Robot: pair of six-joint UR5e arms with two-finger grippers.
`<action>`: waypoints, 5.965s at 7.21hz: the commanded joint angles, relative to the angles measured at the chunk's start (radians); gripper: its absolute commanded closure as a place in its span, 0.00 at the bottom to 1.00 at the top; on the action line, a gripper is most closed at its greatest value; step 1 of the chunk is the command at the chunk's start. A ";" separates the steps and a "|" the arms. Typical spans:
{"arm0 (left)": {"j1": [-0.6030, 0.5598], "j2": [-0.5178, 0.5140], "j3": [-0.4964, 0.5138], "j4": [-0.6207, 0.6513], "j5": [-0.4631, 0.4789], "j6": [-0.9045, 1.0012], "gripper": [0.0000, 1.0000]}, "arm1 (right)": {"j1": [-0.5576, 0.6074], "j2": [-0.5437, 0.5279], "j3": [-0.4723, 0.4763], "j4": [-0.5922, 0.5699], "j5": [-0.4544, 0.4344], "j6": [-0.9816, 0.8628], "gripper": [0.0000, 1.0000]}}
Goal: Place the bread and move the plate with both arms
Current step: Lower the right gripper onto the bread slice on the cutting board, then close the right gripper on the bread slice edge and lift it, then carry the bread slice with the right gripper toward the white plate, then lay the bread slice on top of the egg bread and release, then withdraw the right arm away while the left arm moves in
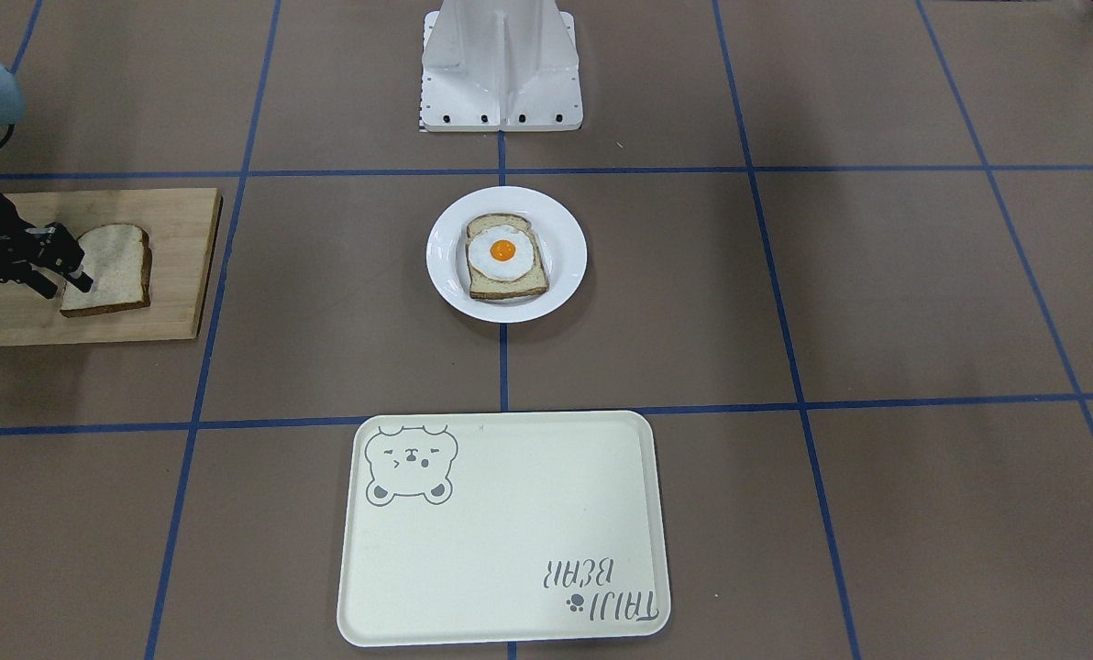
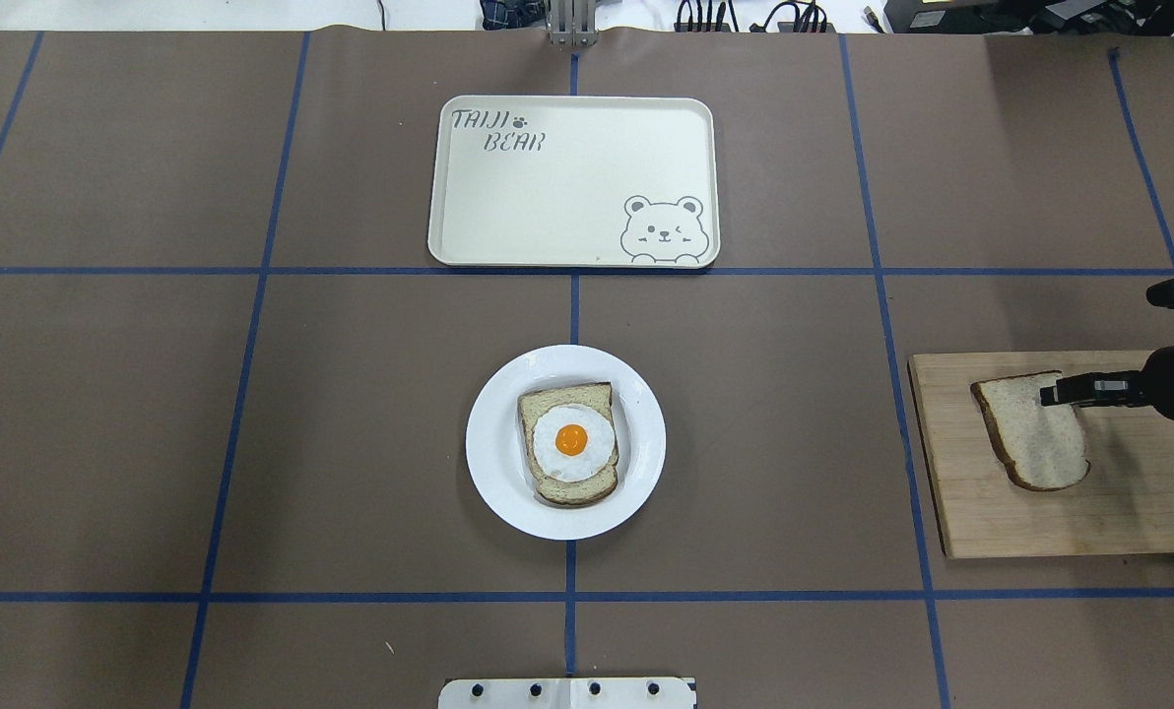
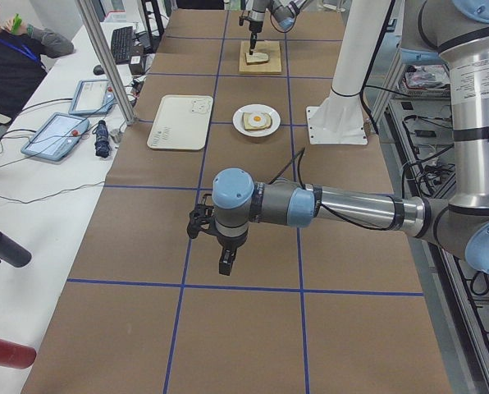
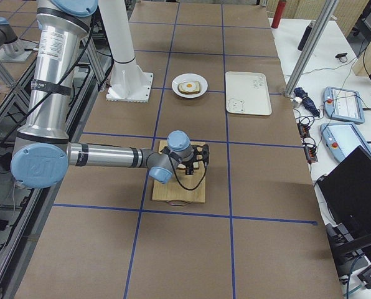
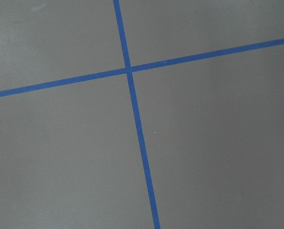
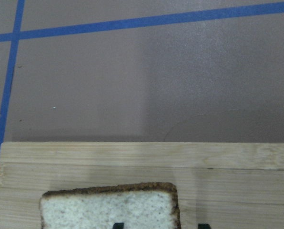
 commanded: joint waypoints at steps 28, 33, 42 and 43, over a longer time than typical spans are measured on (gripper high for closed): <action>-0.006 0.002 0.005 0.001 -0.002 -0.003 0.02 | -0.489 0.614 -0.009 -0.015 -0.386 0.436 1.00; -0.008 0.000 0.008 0.000 -0.002 -0.002 0.02 | -0.455 0.622 -0.012 -0.035 -0.400 0.404 0.00; -0.003 -0.177 0.006 -0.029 0.000 0.003 0.02 | 0.310 0.350 0.095 -0.755 0.152 -0.485 0.00; -0.002 -0.234 0.026 -0.066 -0.003 -0.001 0.02 | 0.388 0.255 0.094 -0.815 0.154 -0.714 0.00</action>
